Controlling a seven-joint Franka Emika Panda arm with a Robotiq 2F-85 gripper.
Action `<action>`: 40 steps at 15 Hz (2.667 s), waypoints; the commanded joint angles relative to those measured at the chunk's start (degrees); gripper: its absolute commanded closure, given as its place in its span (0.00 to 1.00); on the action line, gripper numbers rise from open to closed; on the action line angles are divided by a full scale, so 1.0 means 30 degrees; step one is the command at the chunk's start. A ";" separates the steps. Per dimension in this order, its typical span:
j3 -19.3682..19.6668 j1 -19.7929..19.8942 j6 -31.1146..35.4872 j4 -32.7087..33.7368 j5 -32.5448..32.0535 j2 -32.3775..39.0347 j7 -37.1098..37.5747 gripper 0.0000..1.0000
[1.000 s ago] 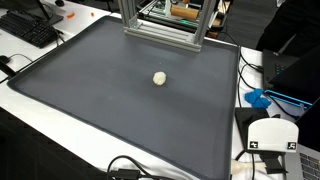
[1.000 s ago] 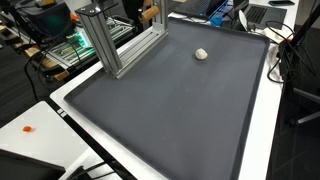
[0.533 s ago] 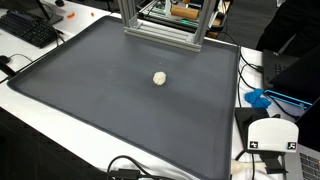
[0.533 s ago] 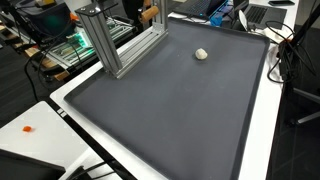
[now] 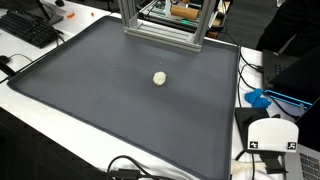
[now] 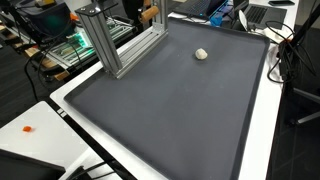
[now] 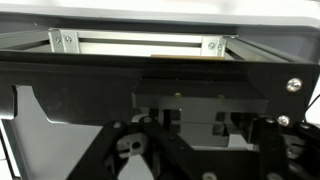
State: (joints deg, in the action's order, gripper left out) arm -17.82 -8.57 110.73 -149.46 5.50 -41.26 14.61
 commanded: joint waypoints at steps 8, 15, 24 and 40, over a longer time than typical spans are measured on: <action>0.0262 -0.0380 -0.0239 -0.0213 -0.0114 0.0284 0.0094 0.69; 0.0451 -0.0264 -0.0648 0.0247 -0.0016 0.0053 0.0351 0.78; 0.0925 0.0251 -0.1613 0.3291 -0.0504 0.0734 0.0167 0.78; 0.0994 0.0413 0.2186 0.7623 -0.1505 0.6820 0.0593 0.53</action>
State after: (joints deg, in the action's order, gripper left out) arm -15.50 -6.55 117.40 -126.69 1.31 -20.88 16.13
